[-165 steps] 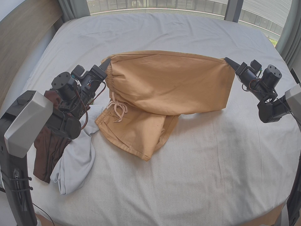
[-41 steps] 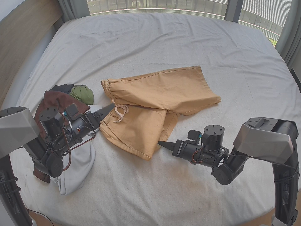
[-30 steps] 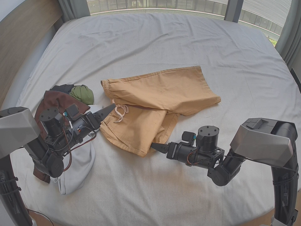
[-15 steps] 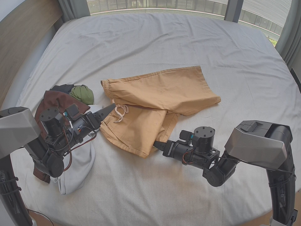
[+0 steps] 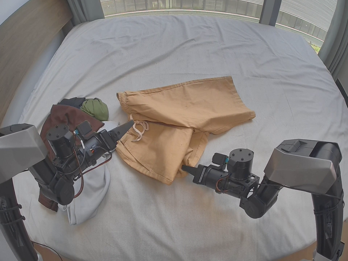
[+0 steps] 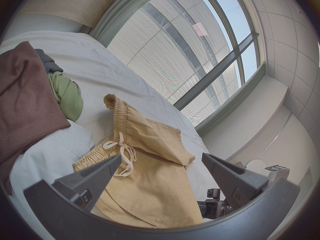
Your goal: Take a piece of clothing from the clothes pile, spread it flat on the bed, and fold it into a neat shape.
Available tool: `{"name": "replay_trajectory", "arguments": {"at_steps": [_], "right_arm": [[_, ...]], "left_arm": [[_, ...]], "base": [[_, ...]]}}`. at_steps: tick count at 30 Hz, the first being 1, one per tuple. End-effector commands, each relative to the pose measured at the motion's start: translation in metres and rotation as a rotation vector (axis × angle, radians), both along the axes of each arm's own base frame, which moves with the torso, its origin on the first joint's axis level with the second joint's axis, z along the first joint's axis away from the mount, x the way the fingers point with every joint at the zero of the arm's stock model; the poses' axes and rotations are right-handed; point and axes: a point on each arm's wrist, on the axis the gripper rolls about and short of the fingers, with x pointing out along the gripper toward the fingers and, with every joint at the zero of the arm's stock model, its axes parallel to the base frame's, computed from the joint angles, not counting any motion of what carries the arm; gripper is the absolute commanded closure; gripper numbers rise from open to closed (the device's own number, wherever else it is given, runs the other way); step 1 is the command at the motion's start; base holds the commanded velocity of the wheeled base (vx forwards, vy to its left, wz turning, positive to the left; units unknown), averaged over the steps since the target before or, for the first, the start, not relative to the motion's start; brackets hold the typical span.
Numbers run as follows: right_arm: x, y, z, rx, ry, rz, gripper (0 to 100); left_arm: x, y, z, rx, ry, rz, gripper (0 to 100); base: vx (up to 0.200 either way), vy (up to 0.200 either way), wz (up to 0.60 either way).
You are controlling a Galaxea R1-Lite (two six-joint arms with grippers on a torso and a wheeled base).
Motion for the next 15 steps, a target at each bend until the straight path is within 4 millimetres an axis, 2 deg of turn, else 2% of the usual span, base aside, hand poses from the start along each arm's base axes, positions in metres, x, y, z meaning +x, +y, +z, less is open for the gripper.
{"name": "replay_trajectory", "arguments": {"at_steps": [1,3,15], "right_arm": [[-0.005,-0.017,0.015,0.003,-0.005,-0.029,100],[-0.006,-0.035,0.021,-0.002,0.001,-0.068,100],[-0.008,-0.089,0.033,-0.016,0.027,-0.188,100]], "left_arm": [[0.001,0.000,-0.003,0.001,0.009,0.000,0],[0.000,-0.003,-0.003,0.001,0.009,-0.008,0],[0.000,-0.004,-0.006,0.003,0.016,-0.010,0]], "base": [[0.000,0.000,0.00],[0.000,0.000,0.00],[0.000,0.000,0.00]]}}
